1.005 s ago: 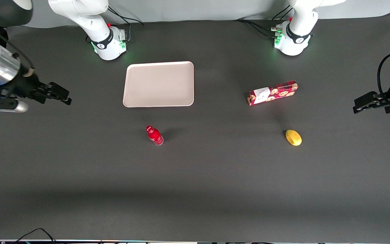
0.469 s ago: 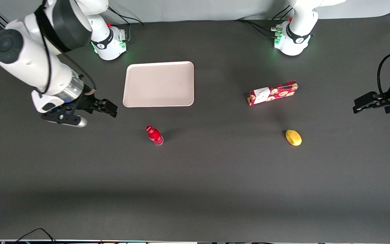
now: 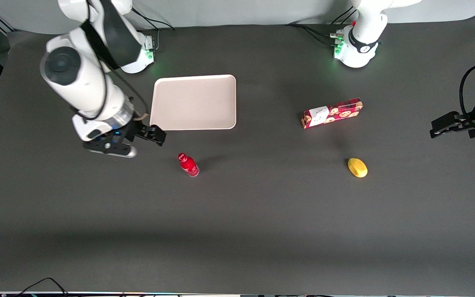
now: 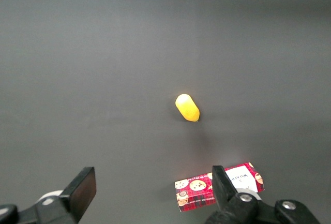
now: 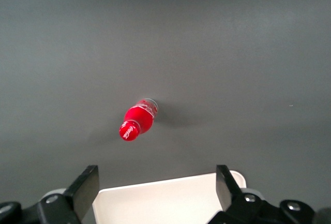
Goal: Place coke bottle on tray
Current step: 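Move the open right gripper over the red Coca-Cola bottle, then lower the right gripper and close it around the bottle's neck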
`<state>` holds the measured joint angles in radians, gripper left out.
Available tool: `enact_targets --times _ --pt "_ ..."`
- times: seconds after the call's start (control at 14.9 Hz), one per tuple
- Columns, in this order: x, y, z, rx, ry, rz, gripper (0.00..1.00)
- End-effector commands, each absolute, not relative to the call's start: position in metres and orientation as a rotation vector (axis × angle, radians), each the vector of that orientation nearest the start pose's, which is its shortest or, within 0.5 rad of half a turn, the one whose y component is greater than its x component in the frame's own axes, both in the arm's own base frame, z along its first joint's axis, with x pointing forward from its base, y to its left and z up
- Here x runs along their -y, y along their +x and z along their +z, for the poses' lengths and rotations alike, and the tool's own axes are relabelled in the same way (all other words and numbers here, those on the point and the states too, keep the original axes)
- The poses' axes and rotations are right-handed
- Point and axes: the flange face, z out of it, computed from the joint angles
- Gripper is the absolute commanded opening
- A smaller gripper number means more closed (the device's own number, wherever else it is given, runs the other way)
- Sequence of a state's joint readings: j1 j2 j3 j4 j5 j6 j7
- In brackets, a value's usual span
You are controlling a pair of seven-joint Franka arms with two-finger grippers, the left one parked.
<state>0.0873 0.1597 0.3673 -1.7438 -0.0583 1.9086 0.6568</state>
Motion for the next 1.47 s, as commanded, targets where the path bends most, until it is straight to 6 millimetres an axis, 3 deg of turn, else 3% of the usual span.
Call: enact_targets --times 0.0,0.13,0.47,0.6,1.41 --pt "-0.299 0.554 0.433 -0.168 -3.192 -0.045 1.00" --pt "-0.315 0.551 0.418 -0.106 -3.184 -0.041 1.00" --pt "-0.331 0.550 0.383 -0.003 -3.153 -0.101 1.00" --pt "-0.329 0.545 0.365 0.033 -3.153 -0.145 1.00" --pt "-0.311 0.531 0.320 0.088 -3.136 -0.207 1.00"
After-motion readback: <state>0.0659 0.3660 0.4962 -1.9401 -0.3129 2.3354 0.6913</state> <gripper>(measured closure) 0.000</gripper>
